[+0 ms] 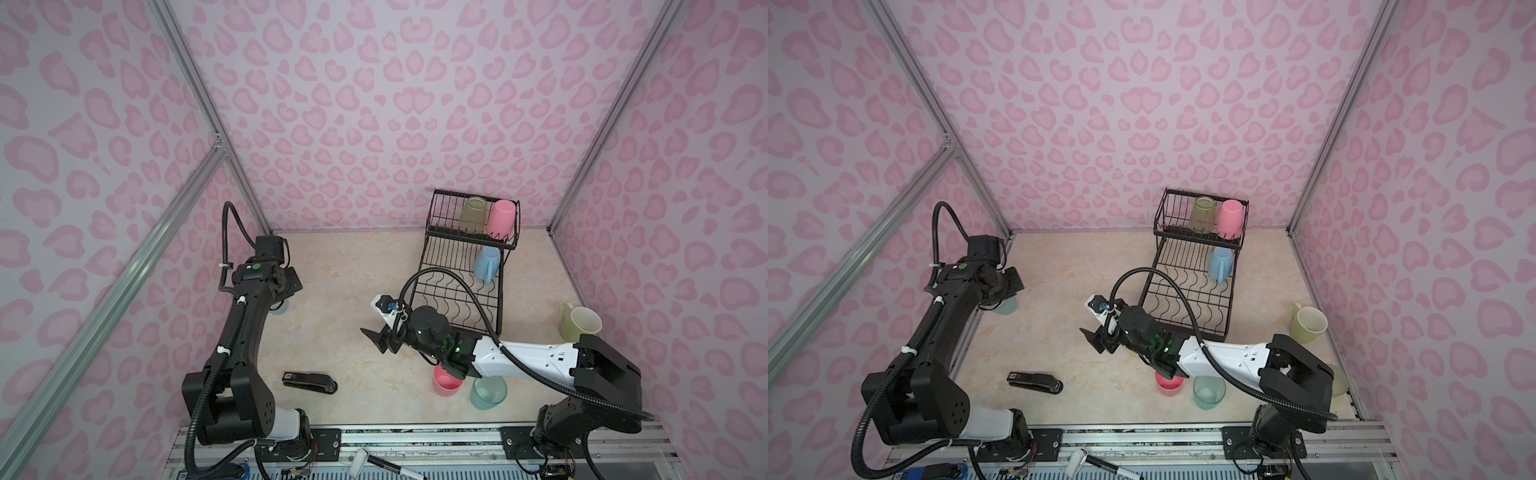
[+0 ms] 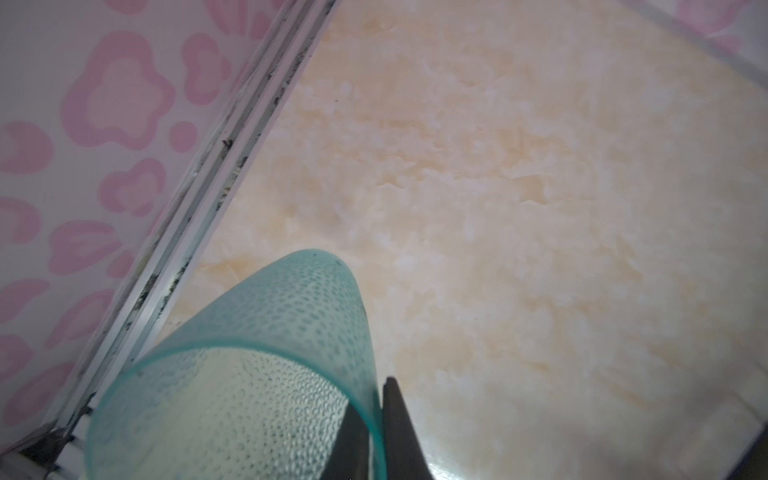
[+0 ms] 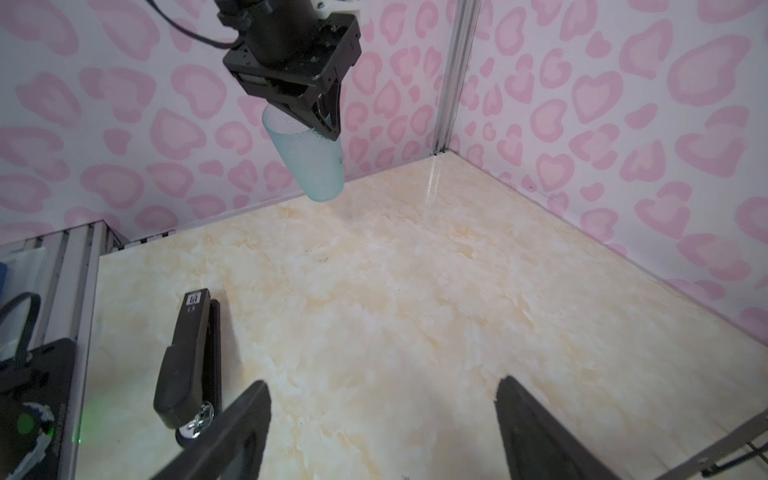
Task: Load cups into a dish rack
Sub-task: Pick up the cup from the middle-left of the table, then place the cup upside down at the dish rack.
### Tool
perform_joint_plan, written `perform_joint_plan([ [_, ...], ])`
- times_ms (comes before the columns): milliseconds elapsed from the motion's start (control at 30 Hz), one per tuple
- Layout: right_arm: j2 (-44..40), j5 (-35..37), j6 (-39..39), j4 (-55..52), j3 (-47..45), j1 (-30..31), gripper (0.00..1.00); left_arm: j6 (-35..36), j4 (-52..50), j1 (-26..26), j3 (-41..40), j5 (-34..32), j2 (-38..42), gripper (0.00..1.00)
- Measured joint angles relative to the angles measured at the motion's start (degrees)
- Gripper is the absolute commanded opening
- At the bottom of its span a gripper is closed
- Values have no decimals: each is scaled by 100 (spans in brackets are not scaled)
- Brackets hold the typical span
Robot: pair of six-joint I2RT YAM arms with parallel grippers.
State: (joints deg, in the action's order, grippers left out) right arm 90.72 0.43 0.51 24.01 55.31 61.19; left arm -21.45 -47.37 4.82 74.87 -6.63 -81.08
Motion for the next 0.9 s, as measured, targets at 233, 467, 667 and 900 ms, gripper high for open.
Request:
perform_joint_plan([
  [233, 262, 343, 1056, -874, 1071, -162, 85, -345, 772, -623, -46, 1495, 426, 4],
  [467, 402, 1305, 2135, -1985, 2256, -168, 85, -922, 2009, -968, -428, 2833, 822, 5],
  [667, 343, 1906, 3093, -2535, 2734, -240, 85, -1471, 3152, -970, -1034, 3827, 1158, 4],
  [900, 15, 1733, 4457, -2581, 2529, -697, 85, -2317, 4645, -981, -1864, 4666, 1342, 4],
])
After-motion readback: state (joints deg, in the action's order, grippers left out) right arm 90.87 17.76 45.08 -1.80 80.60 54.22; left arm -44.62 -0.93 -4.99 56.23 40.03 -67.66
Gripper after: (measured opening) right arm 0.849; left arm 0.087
